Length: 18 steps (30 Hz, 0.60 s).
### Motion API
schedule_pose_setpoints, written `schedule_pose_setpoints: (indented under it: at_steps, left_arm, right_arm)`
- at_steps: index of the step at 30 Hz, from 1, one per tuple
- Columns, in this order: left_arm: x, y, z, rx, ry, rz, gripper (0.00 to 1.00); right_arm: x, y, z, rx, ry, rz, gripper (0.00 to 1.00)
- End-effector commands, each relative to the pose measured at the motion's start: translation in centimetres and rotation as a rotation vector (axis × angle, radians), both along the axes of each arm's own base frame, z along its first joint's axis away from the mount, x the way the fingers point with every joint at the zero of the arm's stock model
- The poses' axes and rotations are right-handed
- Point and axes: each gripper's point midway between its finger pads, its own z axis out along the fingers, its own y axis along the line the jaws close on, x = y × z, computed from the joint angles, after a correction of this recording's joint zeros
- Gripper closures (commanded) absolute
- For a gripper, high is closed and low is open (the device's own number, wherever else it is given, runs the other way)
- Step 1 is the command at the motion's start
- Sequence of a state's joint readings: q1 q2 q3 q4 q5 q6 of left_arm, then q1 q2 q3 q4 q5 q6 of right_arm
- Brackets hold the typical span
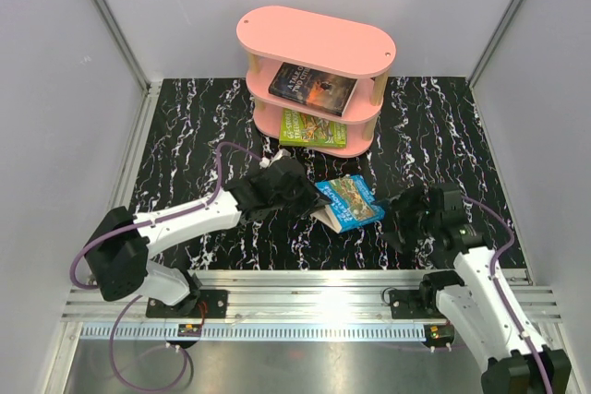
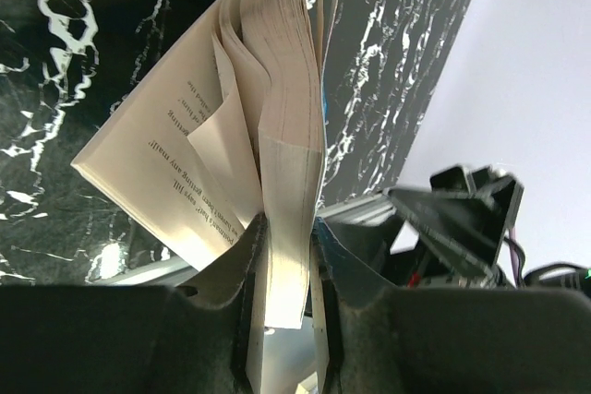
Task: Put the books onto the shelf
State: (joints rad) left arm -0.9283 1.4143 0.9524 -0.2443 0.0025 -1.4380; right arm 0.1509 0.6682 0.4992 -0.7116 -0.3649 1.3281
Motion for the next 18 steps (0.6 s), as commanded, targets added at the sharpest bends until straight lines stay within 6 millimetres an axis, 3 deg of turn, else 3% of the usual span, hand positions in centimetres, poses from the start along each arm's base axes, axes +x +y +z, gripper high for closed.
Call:
schedule_pose_setpoints:
  at_steps: [1, 7, 14, 17, 18]
  left_arm:
    - [0.2, -1.8, 4.7, -0.172, -0.057, -0.018, 1.0]
    - [0.8, -2.6, 5.6, -0.193, -0.058, -0.009, 1.0]
    - [0.6, -3.1, 5.8, -0.226, -0.031, -0.005, 1.0]
    - [0.5, -3.0, 5.8, -0.234, -0.022, -0.001, 1.0]
    - [0.4, -3.1, 6.0, -0.243, -0.018, -0.005, 1.0]
  right_arm:
    - [2.3, 0.5, 0.7, 0.017, -0.086, -0.009, 0.0]
    - [0.7, 1.8, -1.6, -0.001, 0.009, 0.051, 0.0]
    - [2.8, 3.5, -2.0, 0.061, -0.064, 0.005, 0.02]
    - [3.5, 3.3, -2.3, 0.043, -0.079, -0.014, 0.1]
    - [3.7, 3.3, -2.6, 0.038, -0.074, -0.02, 0.2]
